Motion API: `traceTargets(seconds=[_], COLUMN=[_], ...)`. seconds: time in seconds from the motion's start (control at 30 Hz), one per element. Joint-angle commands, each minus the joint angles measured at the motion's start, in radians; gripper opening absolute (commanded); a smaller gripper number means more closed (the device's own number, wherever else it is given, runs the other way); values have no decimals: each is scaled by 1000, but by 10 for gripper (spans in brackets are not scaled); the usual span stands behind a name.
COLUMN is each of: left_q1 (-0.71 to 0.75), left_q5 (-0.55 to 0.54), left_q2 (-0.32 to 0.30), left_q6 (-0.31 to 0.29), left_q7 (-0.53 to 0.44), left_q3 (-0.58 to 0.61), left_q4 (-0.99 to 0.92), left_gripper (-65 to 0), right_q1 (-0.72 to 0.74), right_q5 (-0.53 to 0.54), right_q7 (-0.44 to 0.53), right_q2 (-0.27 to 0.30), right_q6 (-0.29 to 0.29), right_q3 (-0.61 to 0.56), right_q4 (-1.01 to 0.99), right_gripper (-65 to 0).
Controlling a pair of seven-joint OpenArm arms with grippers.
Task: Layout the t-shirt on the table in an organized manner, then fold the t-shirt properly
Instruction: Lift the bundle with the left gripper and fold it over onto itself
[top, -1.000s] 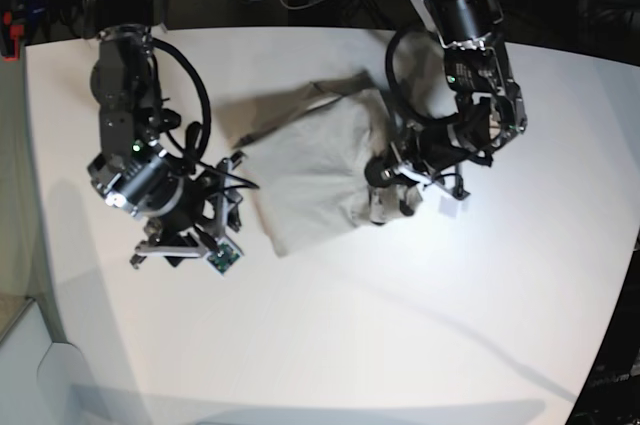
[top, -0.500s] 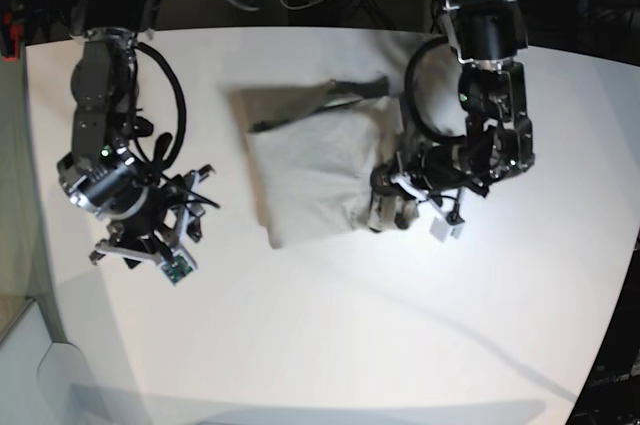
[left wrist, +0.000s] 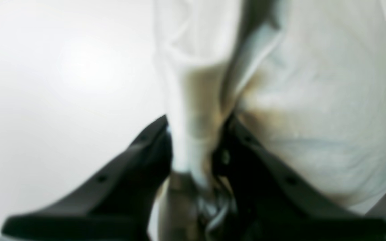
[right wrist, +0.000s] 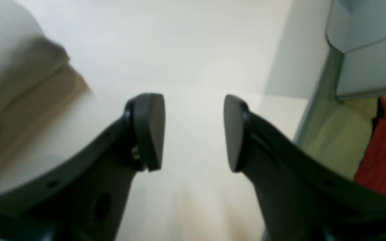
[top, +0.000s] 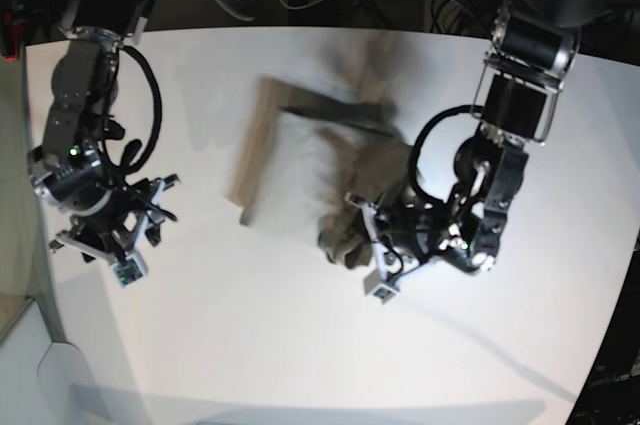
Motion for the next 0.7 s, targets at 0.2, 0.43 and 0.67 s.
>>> traceTargets(seconds=[0.2,0.43,0.67], left_q1=[-129,-210,-220], left_q5=[172,284,498], left_q2=[38,115,241], left_q6=[-7,-56,-242], left_q7=[-93,-228,-328], left_q3=[253,410,447], left_q4=[8,-205,-334], left_gripper=[-646,-646,-646], right_q1=[19,-25,-50], right_q5=[2,2,2], right_q7=[15,15,15], right_q2=[8,8,8], right_q6=[18,18,18], right_q3=[99,145,152], right_q4=[18,20,26], right_gripper=[-355,-355,-355])
